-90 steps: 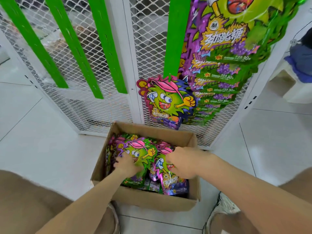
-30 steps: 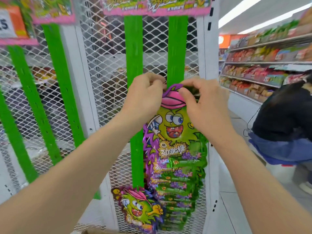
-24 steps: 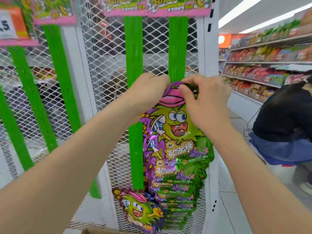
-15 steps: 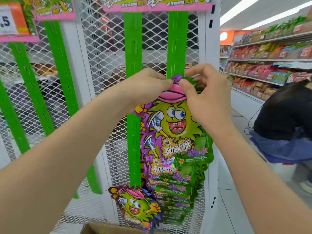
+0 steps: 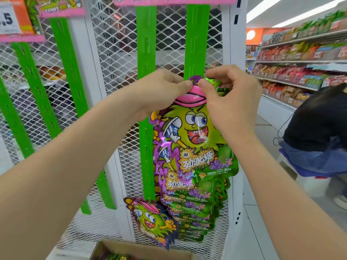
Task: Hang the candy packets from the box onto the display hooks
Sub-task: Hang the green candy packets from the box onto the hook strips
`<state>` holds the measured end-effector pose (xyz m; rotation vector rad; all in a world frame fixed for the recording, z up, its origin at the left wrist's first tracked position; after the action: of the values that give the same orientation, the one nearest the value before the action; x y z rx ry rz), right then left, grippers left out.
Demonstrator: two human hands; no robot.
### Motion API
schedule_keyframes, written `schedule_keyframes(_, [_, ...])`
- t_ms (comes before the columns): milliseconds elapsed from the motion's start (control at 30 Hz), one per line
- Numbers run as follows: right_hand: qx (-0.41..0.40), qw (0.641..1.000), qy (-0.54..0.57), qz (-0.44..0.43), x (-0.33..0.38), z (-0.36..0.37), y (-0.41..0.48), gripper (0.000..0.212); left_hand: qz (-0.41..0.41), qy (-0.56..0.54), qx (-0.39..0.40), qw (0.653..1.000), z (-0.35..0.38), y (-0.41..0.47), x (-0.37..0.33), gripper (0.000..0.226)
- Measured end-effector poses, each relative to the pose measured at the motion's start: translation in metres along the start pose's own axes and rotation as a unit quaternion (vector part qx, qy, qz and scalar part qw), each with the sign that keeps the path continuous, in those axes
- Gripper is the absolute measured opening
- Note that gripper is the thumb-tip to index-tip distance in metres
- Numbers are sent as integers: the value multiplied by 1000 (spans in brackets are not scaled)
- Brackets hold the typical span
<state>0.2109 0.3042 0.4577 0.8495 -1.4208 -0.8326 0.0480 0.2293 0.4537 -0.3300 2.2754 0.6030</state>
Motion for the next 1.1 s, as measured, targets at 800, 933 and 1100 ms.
schedule_keyframes(800, [329,944,-13,-4,-5,38,-153,13,276,207,-202,917,24,-106,41,25])
schedule_keyframes(933, [615,781,-109,18,-33,87,-277,14,89,310,57,945,97,-149,176,17])
schedule_keyframes(1100, [790,586,-175,39,-58,90,-446,18,-174,270,368,873,174,-249,345,12])
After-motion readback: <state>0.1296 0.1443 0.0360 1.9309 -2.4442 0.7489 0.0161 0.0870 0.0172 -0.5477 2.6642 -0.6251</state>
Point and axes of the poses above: each hand's wrist, its own y-axis towards the middle knuckle, its own z-axis out of the palm, x = y × z, the point moved 9 cm from there along y, towards the middle knuckle, and after that the axes turned 2 degrees about -x, right-handed, at the moved point
